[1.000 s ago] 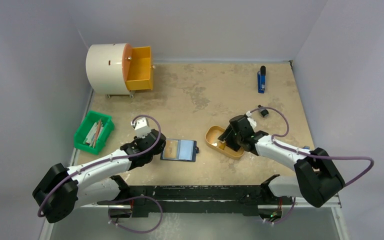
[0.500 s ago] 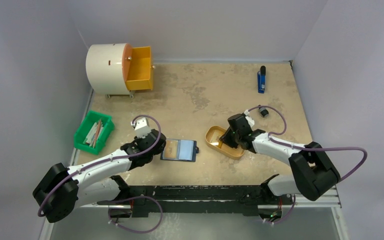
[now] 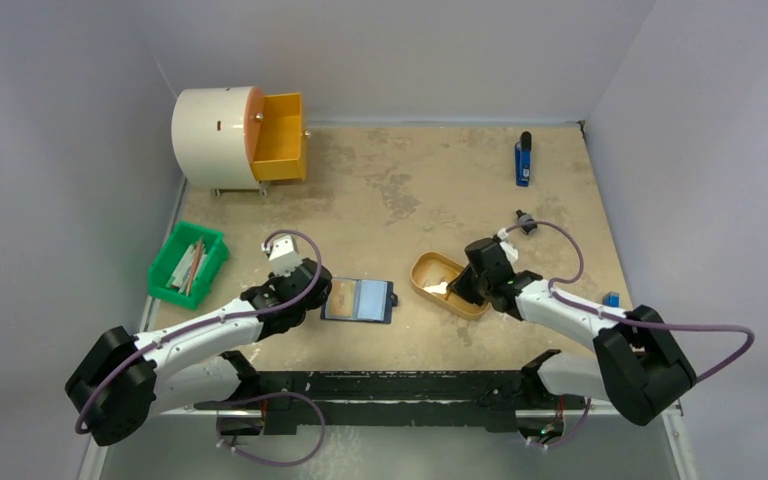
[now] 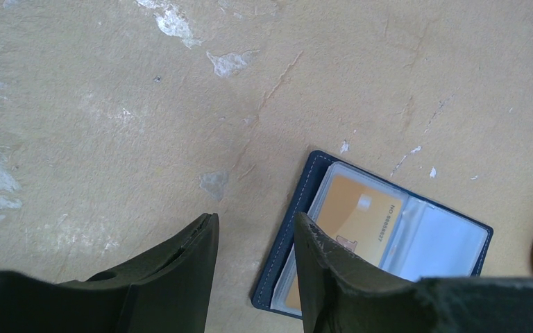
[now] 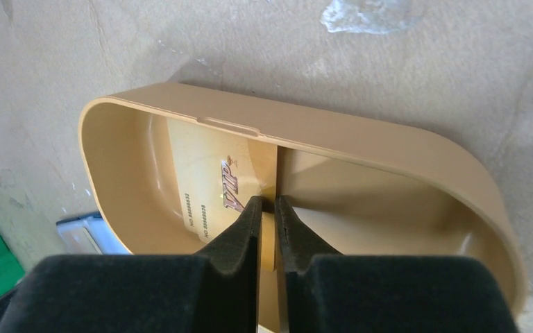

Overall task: Put the credit cards into the card holder
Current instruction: Pick up the credit card from the storage box.

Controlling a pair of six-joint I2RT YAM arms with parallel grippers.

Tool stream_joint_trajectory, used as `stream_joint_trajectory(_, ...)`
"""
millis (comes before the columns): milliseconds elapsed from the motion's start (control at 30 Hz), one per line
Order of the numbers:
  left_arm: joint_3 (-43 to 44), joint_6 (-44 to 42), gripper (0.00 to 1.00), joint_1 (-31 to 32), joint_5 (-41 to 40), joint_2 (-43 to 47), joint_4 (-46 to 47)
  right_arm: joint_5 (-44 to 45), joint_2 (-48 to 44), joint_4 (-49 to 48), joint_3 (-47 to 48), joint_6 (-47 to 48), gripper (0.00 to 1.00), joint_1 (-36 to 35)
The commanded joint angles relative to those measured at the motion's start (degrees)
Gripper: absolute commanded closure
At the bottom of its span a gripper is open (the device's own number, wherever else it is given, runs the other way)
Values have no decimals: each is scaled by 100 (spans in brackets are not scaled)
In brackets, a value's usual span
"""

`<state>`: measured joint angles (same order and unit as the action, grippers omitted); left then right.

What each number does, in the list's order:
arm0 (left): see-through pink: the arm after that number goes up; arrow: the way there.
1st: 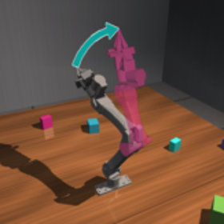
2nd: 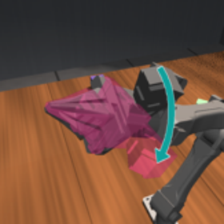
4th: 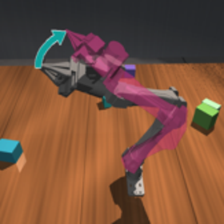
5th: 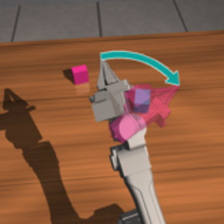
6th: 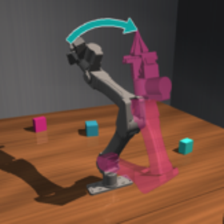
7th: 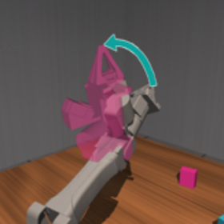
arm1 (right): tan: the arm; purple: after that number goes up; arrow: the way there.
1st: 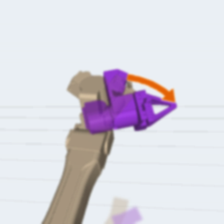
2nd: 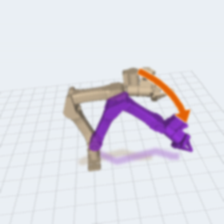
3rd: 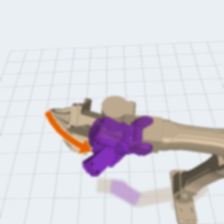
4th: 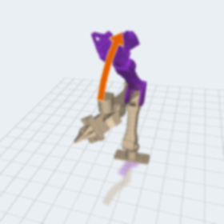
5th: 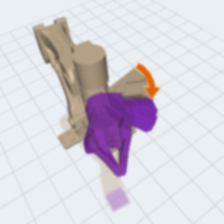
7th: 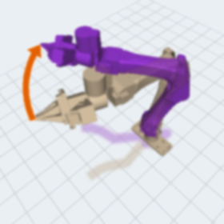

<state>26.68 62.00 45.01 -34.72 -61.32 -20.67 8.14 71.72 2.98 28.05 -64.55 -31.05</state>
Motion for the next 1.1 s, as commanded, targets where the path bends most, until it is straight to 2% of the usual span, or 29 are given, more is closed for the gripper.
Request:
stream_joint_trajectory(0, 110, 84, 57, 4, -79, 72, 89, 240, -298, 583, -199, 35, 92, 26)
stream_joint_trajectory(133, 168, 69, 57, 6, -79, 24, 81, 233, -562, 635, -168, 67, 100, 29)
stream_joint_trajectory(833, 179, 58, 57, 6, -123, 44, 79, -167, -1169, 1115, 681, 364, 100, 29)
stream_joint_trajectory(1067, 186, 65, 57, 2, -105, 46, 70, -384, -1150, 932, 756, 363, 100, 29)
